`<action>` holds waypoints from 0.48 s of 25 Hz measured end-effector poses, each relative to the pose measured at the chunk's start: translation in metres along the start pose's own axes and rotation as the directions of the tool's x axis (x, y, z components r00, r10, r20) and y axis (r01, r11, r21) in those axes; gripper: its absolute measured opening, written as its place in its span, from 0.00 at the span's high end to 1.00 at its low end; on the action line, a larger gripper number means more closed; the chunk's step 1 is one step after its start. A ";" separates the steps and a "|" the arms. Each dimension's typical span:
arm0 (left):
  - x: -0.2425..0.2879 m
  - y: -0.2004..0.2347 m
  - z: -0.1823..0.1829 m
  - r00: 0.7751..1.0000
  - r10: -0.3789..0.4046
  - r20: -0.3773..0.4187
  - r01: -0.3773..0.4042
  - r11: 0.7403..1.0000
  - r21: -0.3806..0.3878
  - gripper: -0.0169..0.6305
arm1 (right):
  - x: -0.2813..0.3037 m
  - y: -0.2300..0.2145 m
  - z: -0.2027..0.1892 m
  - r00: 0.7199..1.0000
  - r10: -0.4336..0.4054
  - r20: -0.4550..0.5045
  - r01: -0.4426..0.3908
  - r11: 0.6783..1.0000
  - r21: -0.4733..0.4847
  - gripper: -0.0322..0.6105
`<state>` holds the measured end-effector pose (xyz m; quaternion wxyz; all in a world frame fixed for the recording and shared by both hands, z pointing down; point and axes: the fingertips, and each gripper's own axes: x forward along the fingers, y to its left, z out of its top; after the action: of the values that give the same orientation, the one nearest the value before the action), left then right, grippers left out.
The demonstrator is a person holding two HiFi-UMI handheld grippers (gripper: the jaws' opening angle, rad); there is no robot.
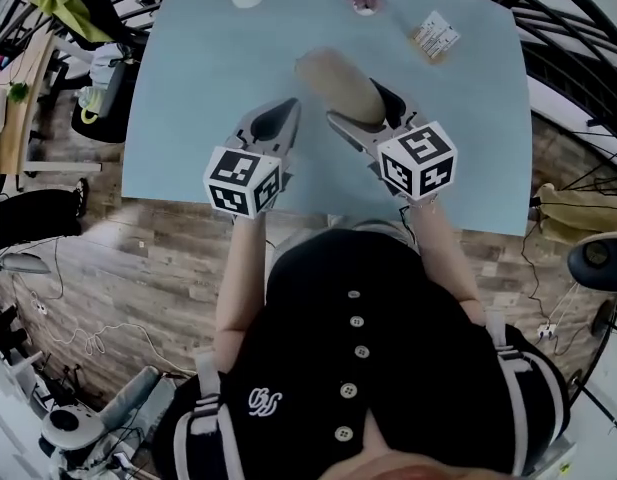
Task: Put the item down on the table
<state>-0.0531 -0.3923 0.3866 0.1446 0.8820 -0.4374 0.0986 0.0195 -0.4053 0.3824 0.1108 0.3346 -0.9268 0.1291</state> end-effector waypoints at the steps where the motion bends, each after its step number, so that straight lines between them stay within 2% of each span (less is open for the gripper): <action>1: 0.004 0.002 -0.002 1.000 0.005 -0.004 -0.005 1.000 -0.008 0.97 | 0.002 -0.003 -0.001 1.000 0.006 -0.002 -0.006 1.000 0.005 0.34; 12: 0.021 0.002 -0.017 0.998 -0.005 -0.059 0.005 1.000 -0.002 0.97 | 0.007 -0.013 -0.029 0.999 0.016 -0.034 -0.015 0.999 0.047 0.34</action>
<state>-0.0430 -0.4035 0.4096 0.1586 0.8798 -0.4307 0.1240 0.0261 -0.4098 0.4142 0.1181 0.3276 -0.9241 0.1574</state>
